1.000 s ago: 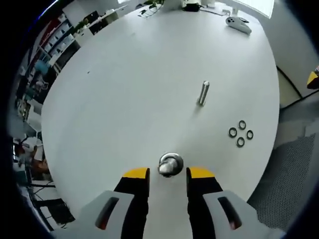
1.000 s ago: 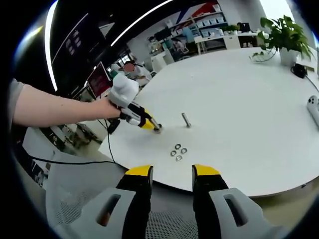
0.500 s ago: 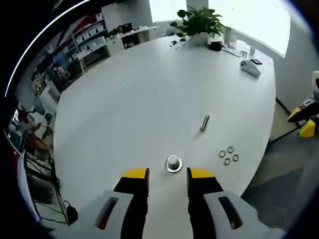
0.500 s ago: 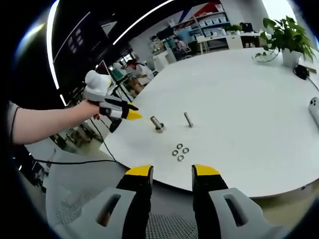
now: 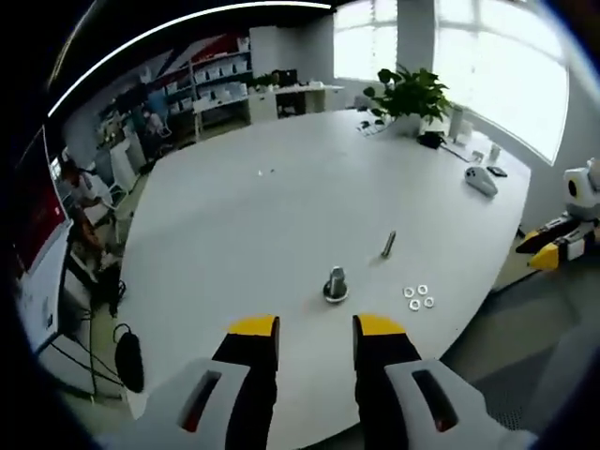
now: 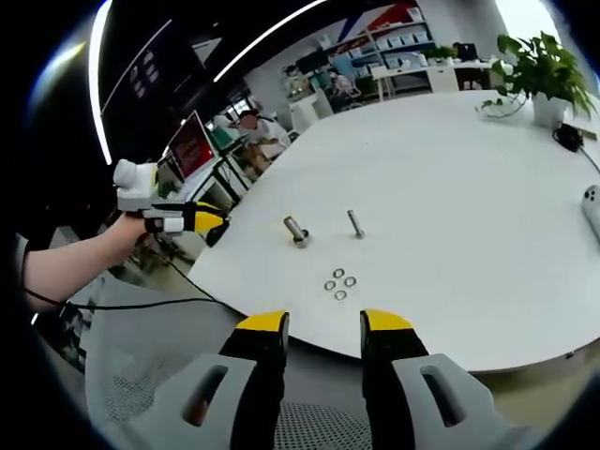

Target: Place the washer onto the threaded stud by aligning its center hole with the stud, sliding it down to the base, and recovering from edge contact or off-axis alignment until the washer reaches the visible bottom stop.

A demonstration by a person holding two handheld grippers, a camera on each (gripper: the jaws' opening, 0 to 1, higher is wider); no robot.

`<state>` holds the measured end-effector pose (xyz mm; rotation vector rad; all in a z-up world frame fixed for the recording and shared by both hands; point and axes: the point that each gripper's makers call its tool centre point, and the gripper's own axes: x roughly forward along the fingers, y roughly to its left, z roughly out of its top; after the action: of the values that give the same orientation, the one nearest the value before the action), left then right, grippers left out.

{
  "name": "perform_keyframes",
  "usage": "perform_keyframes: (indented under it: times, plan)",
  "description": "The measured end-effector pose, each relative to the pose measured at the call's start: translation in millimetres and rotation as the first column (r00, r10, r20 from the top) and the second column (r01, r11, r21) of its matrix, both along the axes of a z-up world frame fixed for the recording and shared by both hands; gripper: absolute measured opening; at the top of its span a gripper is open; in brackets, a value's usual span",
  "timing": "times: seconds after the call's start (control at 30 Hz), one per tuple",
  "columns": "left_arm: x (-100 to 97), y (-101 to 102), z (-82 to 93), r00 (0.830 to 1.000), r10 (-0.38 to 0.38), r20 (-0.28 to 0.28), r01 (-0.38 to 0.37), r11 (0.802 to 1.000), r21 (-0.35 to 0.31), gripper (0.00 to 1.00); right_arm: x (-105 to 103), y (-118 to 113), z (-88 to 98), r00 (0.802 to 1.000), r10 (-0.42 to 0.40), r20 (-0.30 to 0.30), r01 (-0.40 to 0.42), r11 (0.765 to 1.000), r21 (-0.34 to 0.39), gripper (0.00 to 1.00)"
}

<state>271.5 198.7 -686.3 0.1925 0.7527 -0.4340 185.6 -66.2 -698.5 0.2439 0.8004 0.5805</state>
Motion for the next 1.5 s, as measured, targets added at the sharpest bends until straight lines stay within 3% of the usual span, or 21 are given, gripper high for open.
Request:
perform_keyframes:
  times: [0.1,0.4,0.6,0.83,0.9,1.0,1.17,1.33,1.43,1.5]
  plan:
    - [-10.0,8.3,-1.7,1.0,0.029,-0.008,-0.029,0.999,-0.018,0.32,-0.3,0.5,0.3,1.0,0.003,-0.001,-0.003,1.0,-0.001,0.33]
    - [-41.5,25.5,14.8,0.998,0.066,0.016,-0.065,0.996,-0.063,0.32,-0.1,0.3,0.0,1.0,-0.003,-0.002,0.003,1.0,-0.006,0.32]
    - [-58.0,26.3,20.9,0.999,0.033,0.018,-0.032,0.998,-0.062,0.33,-1.3,1.3,0.5,1.0,0.003,0.001,-0.003,1.0,-0.004,0.32]
    - [-78.8,19.3,20.7,0.999,0.031,0.027,-0.027,0.992,-0.126,0.32,-2.1,-0.3,-2.4,1.0,0.005,-0.01,-0.006,1.0,-0.023,0.32]
    - [-80.5,15.8,19.1,0.999,0.028,0.022,-0.024,0.986,-0.167,0.32,-2.8,-0.7,-3.9,1.0,0.011,-0.013,-0.012,0.999,-0.031,0.33]
    - [-80.3,15.7,15.3,0.999,0.017,0.032,-0.011,0.986,-0.167,0.31,-4.7,-0.8,-6.6,0.999,0.02,-0.024,-0.022,0.999,-0.047,0.33]
    - [-76.1,11.0,27.6,0.998,0.027,0.061,-0.012,0.972,-0.234,0.31,-5.4,-3.3,-9.6,0.999,0.02,-0.033,-0.022,0.997,-0.067,0.33]
    - [-79.0,7.3,22.0,0.998,-0.003,0.064,0.017,0.975,-0.221,0.25,-5.9,-4.2,-12.0,0.999,0.026,-0.037,-0.029,0.996,-0.081,0.33]
    - [-78.6,4.4,22.8,0.998,-0.003,0.069,0.022,0.962,-0.27,0.27,-6.8,-4.1,-12.9,0.999,0.033,-0.043,-0.037,0.995,-0.094,0.33]
    - [-79.7,2.5,19.4,0.999,0.002,0.037,0.01,0.949,-0.315,0.29,-6.4,-4.5,-13.2,0.999,0.034,-0.04,-0.037,0.995,-0.093,0.33]
